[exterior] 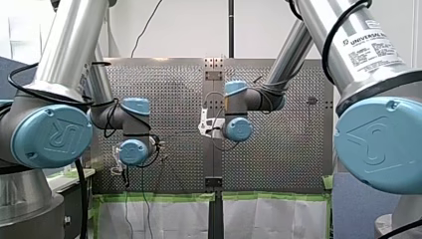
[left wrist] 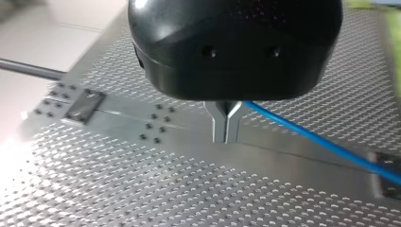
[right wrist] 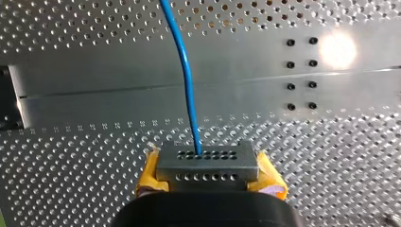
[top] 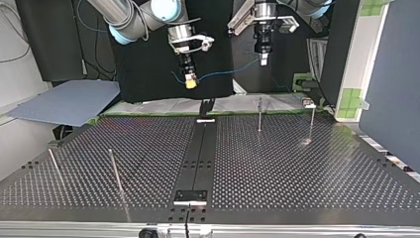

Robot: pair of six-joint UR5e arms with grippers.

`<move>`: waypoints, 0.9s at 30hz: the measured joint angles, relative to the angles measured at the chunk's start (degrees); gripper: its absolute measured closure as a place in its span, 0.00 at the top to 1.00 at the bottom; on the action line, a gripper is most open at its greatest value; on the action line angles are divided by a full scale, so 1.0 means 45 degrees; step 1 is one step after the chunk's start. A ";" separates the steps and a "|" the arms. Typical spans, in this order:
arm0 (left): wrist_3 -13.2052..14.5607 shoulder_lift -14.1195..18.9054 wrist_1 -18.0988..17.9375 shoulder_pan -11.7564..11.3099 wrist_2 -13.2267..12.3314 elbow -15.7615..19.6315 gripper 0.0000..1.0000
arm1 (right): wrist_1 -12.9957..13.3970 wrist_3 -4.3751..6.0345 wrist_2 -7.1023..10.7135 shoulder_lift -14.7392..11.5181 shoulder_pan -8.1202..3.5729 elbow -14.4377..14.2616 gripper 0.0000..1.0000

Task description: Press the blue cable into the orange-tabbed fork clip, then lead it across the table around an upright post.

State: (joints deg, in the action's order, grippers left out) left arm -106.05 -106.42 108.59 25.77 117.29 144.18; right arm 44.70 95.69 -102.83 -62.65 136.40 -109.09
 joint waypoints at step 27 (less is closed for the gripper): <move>0.0904 -0.2477 -0.0716 -0.2623 -0.2018 -0.1575 0.00 | 0.0225 0.0279 0.0752 0.3304 -0.0014 0.3020 0.00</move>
State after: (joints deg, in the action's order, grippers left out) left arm -101.99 -117.56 105.36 13.97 108.20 137.10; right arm 45.72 96.95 -99.45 -47.78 136.34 -95.50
